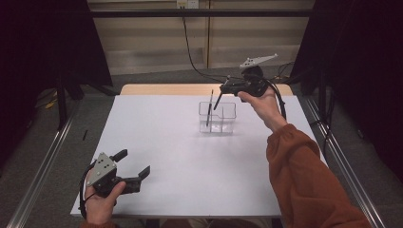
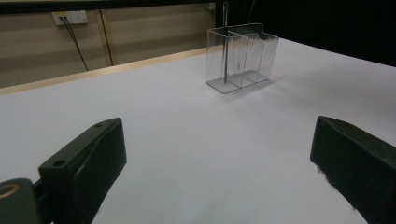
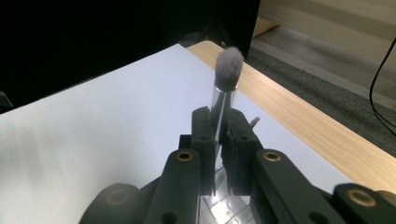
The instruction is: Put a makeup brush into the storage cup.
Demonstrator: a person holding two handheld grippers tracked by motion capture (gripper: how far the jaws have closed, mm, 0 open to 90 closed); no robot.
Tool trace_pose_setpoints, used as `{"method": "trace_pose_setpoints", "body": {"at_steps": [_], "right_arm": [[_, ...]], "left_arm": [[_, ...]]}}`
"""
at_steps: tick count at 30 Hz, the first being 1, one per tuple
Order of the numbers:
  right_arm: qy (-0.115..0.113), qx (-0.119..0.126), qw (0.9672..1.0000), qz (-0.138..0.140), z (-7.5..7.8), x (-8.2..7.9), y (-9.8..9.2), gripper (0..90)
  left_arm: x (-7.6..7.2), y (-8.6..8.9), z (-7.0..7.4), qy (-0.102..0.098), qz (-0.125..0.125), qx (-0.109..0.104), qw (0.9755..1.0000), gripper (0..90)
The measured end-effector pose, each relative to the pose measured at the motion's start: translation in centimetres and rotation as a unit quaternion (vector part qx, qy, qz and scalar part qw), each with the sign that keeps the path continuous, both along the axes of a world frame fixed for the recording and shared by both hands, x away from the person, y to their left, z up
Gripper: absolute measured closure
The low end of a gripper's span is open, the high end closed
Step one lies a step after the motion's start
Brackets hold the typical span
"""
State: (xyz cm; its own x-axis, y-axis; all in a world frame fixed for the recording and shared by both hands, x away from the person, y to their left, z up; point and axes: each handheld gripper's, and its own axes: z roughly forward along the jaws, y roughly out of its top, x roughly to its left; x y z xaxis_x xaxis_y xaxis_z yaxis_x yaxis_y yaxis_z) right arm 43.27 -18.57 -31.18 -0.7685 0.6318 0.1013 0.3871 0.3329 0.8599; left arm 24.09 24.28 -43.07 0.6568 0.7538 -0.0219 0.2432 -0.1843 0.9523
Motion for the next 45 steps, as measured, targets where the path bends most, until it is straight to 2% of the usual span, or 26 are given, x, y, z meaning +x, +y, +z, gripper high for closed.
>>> {"method": "trace_pose_setpoints", "body": {"at_steps": [5, 9, 17, 45], "right_arm": [[0.008, -0.021, 0.9997, 0.005, 0.2, 0.5, 1.3, 83.8], [0.011, -0.024, 0.9996, 0.006, 0.0, 0.7, 2.0, 83.8], [0.021, -0.045, 0.9987, 0.004, -0.8, 1.1, 2.8, 83.7], [0.048, -0.054, 0.9974, 0.004, -2.8, 1.8, 3.5, 83.7]], "left_arm": [[0.0, 0.0, 0.0, 0.0, -0.001, 0.0, 1.0, 3.5], [0.0, 0.0, 0.0, 0.0, -0.003, 0.0, 1.0, 3.6], [0.1, -0.1, 0.0, -0.002, -0.002, 0.001, 1.0, 3.6], [0.0, -0.1, -0.1, -0.006, 0.0, 0.008, 0.9999, 3.6]]}}
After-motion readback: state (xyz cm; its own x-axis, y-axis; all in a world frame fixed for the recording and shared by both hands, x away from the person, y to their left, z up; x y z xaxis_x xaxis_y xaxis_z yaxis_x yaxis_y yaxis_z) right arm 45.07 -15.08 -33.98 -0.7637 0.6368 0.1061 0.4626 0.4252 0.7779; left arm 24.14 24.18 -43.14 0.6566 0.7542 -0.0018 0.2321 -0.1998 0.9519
